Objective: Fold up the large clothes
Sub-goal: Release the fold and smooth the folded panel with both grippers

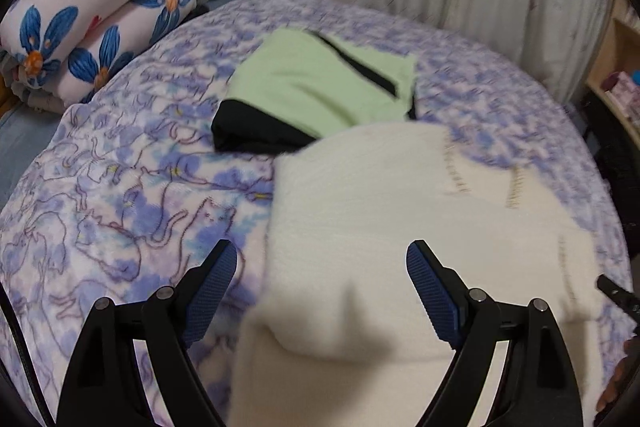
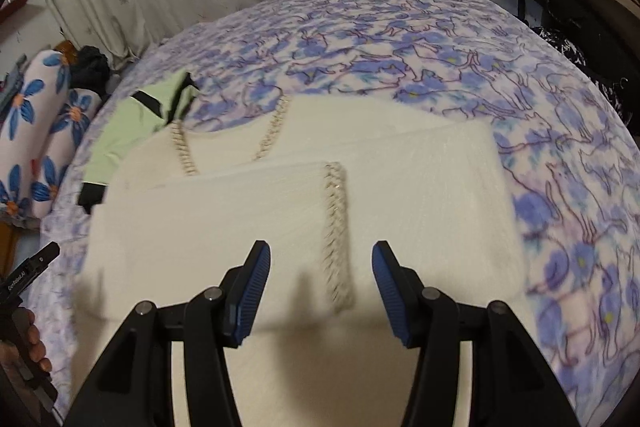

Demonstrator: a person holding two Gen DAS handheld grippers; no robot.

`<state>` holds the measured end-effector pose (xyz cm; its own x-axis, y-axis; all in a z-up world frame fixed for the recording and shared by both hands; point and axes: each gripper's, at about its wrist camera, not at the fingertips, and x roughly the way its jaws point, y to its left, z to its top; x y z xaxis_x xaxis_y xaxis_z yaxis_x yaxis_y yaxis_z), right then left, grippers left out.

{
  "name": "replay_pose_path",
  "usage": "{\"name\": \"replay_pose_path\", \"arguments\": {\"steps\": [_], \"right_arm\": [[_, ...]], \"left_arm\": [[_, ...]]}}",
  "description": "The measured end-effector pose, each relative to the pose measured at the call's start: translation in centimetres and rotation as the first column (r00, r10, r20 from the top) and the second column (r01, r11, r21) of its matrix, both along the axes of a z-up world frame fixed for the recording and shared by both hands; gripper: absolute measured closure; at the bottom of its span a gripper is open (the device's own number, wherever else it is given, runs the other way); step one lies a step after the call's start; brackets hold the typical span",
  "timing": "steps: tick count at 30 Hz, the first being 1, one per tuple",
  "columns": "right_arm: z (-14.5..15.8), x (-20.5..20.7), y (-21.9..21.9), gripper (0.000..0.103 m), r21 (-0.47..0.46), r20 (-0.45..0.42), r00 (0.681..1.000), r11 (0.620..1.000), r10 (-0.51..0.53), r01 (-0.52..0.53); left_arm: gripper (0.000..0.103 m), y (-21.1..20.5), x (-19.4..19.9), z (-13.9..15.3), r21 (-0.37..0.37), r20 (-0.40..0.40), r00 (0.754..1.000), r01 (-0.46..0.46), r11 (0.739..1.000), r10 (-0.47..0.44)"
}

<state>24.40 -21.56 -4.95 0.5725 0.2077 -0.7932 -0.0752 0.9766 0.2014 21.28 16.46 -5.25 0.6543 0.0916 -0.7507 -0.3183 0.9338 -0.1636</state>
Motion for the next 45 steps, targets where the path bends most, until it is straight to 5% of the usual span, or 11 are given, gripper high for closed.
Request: {"name": "replay_pose_path", "arguments": {"steps": [9,15,24,32,39,45], "right_arm": [[5.0,-6.8,-0.9,0.05,0.085,0.078,0.995,0.994,0.062,-0.068],[6.6,-11.1,-1.5,0.05,0.066,0.111,0.987,0.99,0.114,-0.122],[6.3,-16.1,-2.1,0.05,0.052,0.115,0.983,0.987,0.146,-0.152],[4.9,-19.7,-2.6,0.05,0.029,0.106,0.985,0.989,0.139,-0.142],[3.2,-21.0,-3.4,0.05,0.03,0.068,0.989,0.991,0.128,-0.131],[0.9,-21.6,-5.6,0.049,0.014,0.005,0.995,0.995,0.096,-0.096]], "left_arm": [[0.017,-4.6,-6.5,5.3,-0.04,0.11,0.992,0.066,0.997,-0.061],[0.017,-7.3,-9.9,6.7,-0.032,0.094,0.991,0.1,0.994,-0.096],[0.017,-9.7,-14.6,7.7,0.022,0.089,0.984,0.151,0.988,-0.153],[0.016,-11.1,-18.1,9.0,0.011,0.167,0.974,0.155,0.988,-0.155],[0.013,-13.3,-19.5,7.4,0.029,0.151,0.973,0.172,0.985,-0.175],[0.013,-12.2,-20.8,3.1,0.132,0.024,0.982,0.184,0.974,-0.188]]}}
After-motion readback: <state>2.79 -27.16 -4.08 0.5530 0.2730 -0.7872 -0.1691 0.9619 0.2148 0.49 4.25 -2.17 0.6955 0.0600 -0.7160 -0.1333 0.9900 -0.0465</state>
